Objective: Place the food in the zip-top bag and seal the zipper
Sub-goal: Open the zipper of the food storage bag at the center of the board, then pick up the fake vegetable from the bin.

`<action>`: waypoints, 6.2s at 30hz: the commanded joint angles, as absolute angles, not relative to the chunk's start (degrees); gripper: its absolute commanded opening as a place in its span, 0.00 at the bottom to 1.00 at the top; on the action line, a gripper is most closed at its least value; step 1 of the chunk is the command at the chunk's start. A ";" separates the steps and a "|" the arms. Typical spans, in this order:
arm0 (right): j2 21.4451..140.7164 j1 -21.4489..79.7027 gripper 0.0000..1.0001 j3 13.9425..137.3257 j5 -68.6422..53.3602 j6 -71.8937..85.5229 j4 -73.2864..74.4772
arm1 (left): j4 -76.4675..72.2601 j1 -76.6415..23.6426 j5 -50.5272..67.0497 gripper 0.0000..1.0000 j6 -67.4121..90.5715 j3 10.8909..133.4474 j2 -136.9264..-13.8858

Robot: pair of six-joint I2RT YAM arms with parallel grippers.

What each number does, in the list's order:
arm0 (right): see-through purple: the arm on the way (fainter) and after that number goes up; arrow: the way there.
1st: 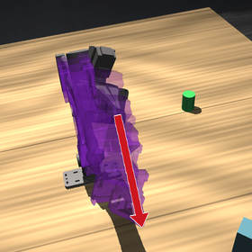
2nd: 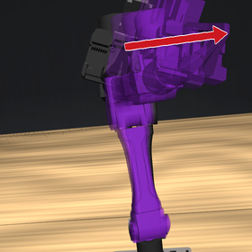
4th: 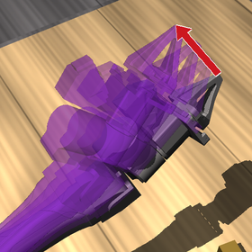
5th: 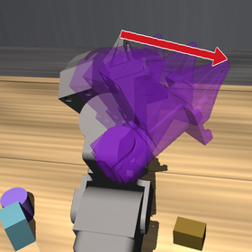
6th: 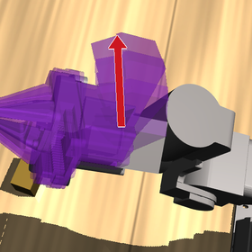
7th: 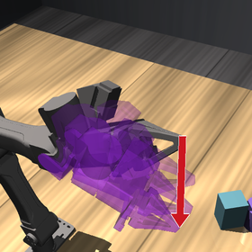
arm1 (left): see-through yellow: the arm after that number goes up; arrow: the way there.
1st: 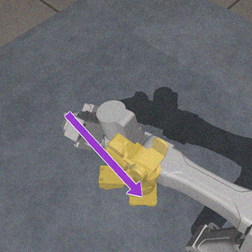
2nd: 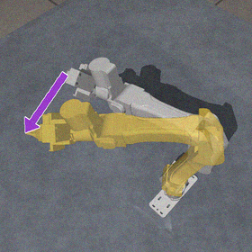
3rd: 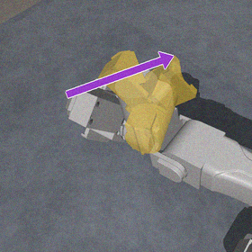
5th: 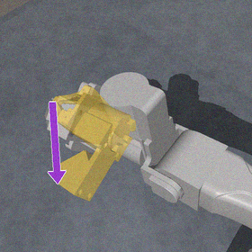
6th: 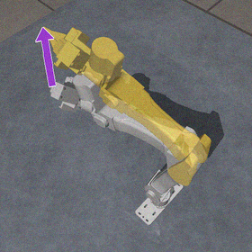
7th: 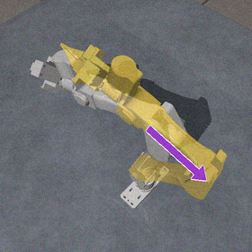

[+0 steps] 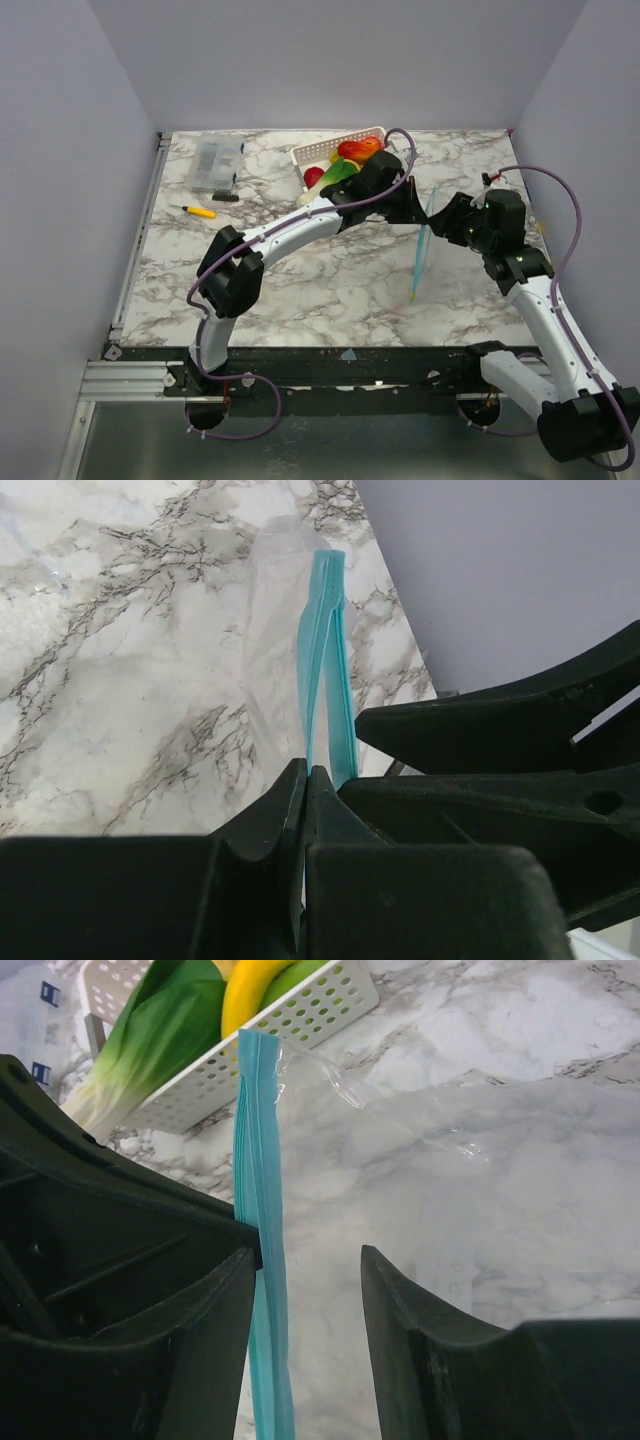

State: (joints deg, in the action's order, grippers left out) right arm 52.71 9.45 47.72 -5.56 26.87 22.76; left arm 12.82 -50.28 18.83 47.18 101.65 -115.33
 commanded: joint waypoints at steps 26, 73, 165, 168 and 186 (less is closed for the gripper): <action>68.09 27.77 0.22 59.56 34.54 22.51 31.08 | 15.91 -48.43 21.69 0.00 46.68 100.46 -110.94; 72.69 27.76 0.53 66.54 30.22 38.38 48.32 | 7.74 -45.46 29.29 0.00 50.53 92.00 -112.23; 65.17 27.68 0.01 61.11 27.25 19.91 40.18 | 39.90 -35.33 -11.26 0.99 -15.19 135.26 -134.93; 65.60 27.62 0.01 61.37 27.26 19.86 40.32 | 40.70 -35.24 -10.42 0.99 -14.59 135.87 -137.26; 65.65 27.64 0.01 62.94 26.74 21.42 42.14 | 42.60 -34.59 -8.33 0.27 -15.79 137.06 -137.47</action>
